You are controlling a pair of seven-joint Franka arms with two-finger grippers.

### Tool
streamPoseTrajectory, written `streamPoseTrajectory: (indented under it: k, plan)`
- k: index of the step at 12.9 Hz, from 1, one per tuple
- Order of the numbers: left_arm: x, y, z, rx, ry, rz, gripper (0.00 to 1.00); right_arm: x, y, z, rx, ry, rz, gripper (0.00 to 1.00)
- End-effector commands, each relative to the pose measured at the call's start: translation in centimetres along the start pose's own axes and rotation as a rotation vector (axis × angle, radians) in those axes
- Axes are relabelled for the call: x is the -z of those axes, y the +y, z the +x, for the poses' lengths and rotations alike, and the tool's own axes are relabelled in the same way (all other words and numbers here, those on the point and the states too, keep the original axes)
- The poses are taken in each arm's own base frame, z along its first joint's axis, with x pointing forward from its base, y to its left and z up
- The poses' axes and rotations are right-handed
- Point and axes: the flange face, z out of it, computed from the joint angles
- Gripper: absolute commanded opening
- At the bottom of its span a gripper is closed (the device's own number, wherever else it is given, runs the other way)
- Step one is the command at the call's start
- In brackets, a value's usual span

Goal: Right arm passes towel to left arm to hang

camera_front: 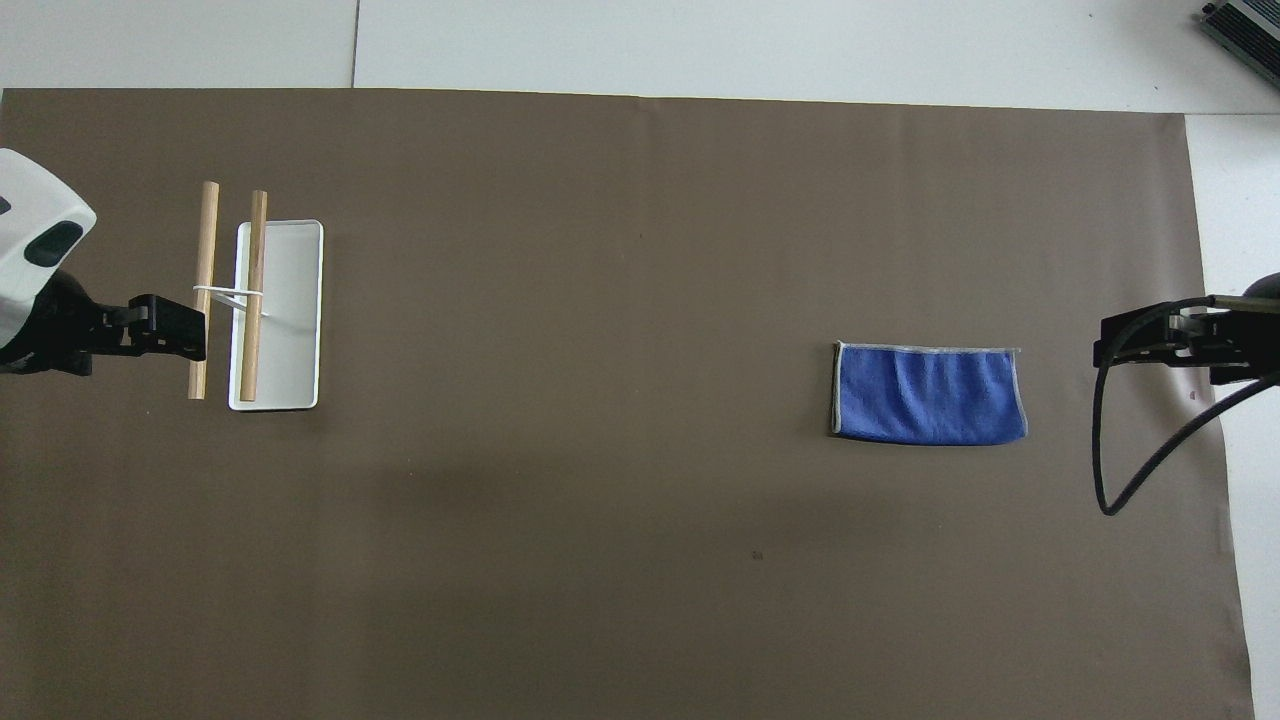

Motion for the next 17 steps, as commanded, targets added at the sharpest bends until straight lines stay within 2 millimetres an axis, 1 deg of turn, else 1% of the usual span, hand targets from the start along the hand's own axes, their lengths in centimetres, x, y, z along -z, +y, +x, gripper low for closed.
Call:
streamPoseTrajectory:
  k: [1, 9, 10, 11, 12, 14, 17]
  plan:
    - [0.1, -0.3, -0.7, 0.012, 0.006, -0.01, 1.0, 0.0, 0.0, -0.6, -0.001, 0.006, 0.019, 1.0]
    - [0.1, -0.3, -0.7, 0.012, 0.007, -0.01, 1.0, -0.5, 0.0, -0.6, 0.016, 0.029, 0.023, 1.0]
    - [0.1, -0.3, -0.7, 0.012, 0.007, -0.01, 1.0, -0.6, 0.2, -0.6, 0.019, 0.029, 0.023, 1.0]
    - [0.1, -0.3, -0.7, 0.014, 0.007, -0.01, 1.0, -1.4, 0.5, -0.7, 0.02, 0.023, 0.023, 1.0]
    - [0.1, -0.3, -0.7, 0.012, 0.006, -0.01, 1.0, -2.7, 0.4, -0.6, 0.035, 0.054, 0.03, 1.0]
    - [0.1, -0.3, -0.7, 0.012, 0.006, -0.01, 1.0, -6.3, 0.4, -0.8, 0.073, 0.103, 0.036, 1.0]
    - [0.1, -0.3, -0.7, 0.012, 0.006, -0.01, 1.0, -10.9, 0.2, 0.0, 0.092, 0.118, 0.034, 1.0]
